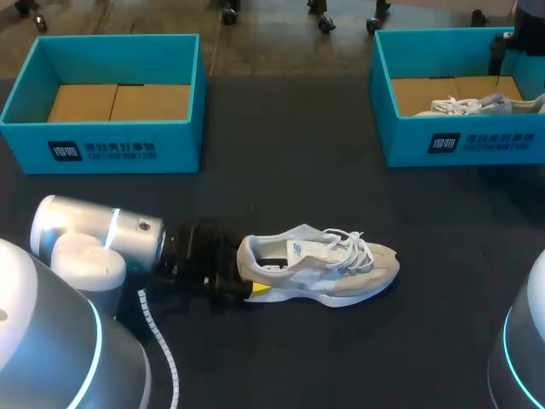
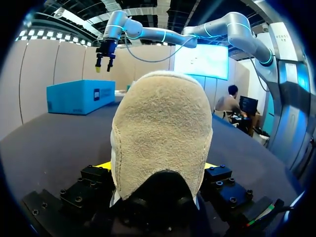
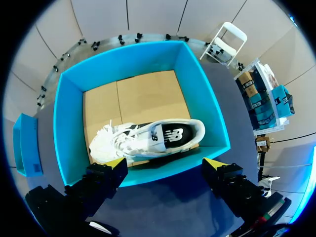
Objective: Take the shoe out of the shoebox, open the shoe tongue, remove and reinsert the insole, then place the shoe into the shoebox
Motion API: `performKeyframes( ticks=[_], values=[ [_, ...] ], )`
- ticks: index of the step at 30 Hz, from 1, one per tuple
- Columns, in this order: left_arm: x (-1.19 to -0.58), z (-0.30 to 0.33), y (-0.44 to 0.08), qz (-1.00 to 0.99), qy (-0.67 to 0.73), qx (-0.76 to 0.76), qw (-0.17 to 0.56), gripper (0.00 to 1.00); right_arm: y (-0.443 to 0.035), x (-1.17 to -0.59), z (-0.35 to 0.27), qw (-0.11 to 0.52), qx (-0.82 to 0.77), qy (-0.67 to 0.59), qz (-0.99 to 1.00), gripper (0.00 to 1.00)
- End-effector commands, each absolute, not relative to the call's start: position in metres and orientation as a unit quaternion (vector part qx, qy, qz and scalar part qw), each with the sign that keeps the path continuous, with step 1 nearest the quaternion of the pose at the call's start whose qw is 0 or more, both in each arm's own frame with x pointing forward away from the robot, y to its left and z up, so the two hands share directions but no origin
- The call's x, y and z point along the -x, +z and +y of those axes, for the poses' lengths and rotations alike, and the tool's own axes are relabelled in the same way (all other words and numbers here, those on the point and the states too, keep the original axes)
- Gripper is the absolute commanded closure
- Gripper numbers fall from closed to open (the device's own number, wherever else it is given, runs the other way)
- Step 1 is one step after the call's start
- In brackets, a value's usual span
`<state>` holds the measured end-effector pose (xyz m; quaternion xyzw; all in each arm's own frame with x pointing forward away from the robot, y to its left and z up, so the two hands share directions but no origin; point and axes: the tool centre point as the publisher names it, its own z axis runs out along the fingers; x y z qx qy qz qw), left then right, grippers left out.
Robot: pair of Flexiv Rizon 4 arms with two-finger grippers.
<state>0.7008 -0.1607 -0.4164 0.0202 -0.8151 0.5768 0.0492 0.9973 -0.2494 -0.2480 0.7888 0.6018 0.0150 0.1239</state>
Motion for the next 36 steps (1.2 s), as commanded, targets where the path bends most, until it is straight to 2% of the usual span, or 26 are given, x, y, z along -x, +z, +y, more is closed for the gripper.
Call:
performKeyframes(
  ticks=[1, 21, 36],
  values=[
    [-0.704, -0.161, -0.416, -0.817, 0.574, -0.020, 0.050, 1.00, -0.248, -0.997, -0.249, 0.124, -0.789, 0.016, 0.602, 0.00],
    [-0.704, -0.161, -0.416, -0.817, 0.574, -0.020, 0.050, 1.00, -0.248, -0.997, -0.249, 0.124, -0.789, 0.016, 0.602, 0.00],
    [-0.704, -0.161, -0.416, -0.817, 0.574, -0.020, 0.050, 1.00, -0.247, -0.969, -0.126, 0.119, -0.787, 0.014, 0.606, 0.00]
  ],
)
